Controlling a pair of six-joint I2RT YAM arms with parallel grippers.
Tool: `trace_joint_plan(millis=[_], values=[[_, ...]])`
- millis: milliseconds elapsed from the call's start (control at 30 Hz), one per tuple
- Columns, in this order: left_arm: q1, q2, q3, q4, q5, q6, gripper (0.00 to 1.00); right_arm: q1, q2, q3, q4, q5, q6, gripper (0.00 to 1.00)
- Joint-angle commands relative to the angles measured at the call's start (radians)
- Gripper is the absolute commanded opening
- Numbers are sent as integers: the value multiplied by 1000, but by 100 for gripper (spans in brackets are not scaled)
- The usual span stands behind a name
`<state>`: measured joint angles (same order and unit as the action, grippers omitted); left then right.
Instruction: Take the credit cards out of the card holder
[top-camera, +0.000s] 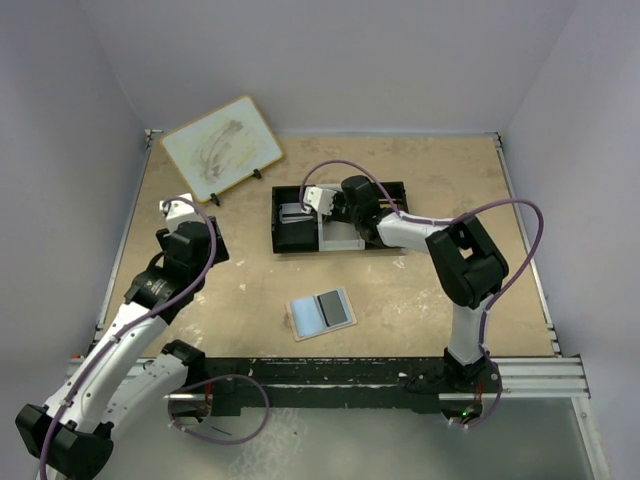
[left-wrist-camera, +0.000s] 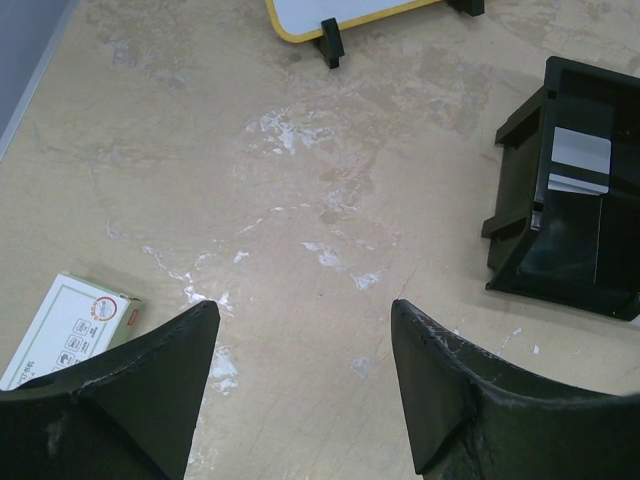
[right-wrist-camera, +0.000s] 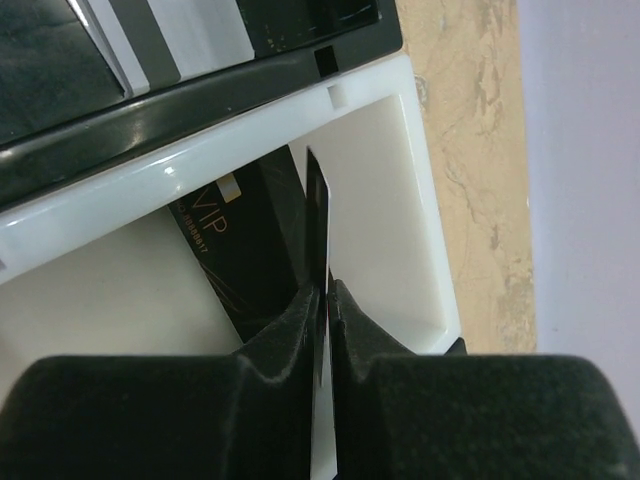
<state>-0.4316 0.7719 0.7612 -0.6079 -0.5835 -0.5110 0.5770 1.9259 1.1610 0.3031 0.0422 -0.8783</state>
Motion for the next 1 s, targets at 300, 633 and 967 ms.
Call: trace_joint_plan(millis=[300,633,967], values=[[7,31,28,20,5,22,68,-3,-23,11,-57,-53,-57,16],[5,45,27,20,14,23,68,-2,-10,26,-95,-35,-71,21],[6,67,27,22,27,27,68,-3,-7,37,-96,-22,-68,22]])
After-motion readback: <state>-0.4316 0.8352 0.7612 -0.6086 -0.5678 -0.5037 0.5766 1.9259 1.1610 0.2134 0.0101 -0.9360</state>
